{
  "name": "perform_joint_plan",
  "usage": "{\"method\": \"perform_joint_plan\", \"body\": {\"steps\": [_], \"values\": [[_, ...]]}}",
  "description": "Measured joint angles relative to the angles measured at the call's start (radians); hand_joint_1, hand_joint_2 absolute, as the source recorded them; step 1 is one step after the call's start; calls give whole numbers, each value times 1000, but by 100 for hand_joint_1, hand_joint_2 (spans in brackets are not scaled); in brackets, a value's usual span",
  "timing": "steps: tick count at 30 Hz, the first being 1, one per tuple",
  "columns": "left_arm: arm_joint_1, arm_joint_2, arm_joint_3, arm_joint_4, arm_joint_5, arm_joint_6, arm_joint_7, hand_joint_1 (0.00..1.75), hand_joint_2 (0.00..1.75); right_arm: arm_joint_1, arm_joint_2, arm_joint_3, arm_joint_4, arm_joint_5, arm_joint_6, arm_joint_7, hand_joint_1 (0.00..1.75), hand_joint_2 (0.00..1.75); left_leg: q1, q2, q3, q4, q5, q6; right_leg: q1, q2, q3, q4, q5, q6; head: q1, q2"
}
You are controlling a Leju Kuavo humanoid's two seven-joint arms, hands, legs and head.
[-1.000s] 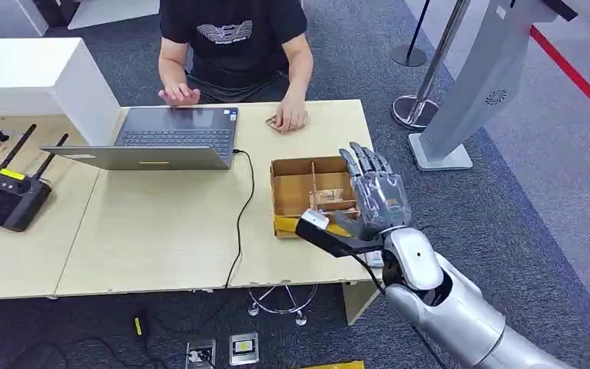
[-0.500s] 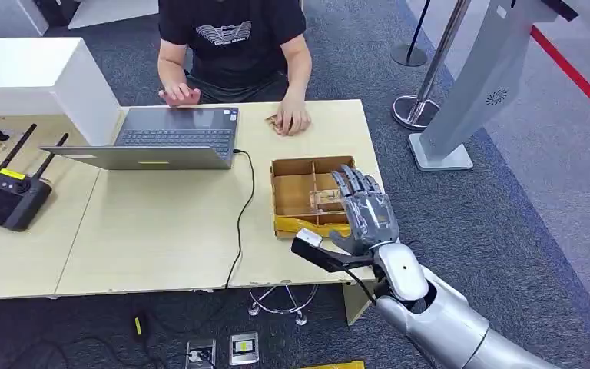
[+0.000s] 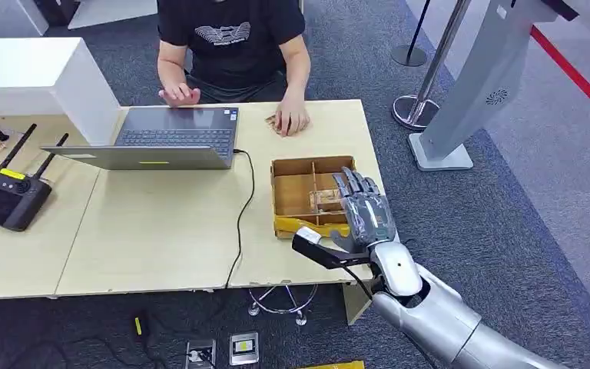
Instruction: Pass the card to the sensor for recognition and then transmit it.
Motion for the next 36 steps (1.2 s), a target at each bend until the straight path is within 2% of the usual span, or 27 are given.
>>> {"method": "perform_joint_plan", "body": {"steps": [23, 36], "values": [[0, 0, 0, 0, -27, 0, 7, 0, 0, 0, 26, 0, 78, 15, -4, -2, 0, 175, 0, 0, 0, 0, 0, 0, 0, 0, 0, 0, 0, 0, 0, 0], [0, 0, 0, 0, -24, 0, 12, 0, 0, 2, 60, 0, 132, 33, -6, -21, 0, 175, 0, 0, 0, 0, 0, 0, 0, 0, 0, 0, 0, 0, 0, 0]]}}
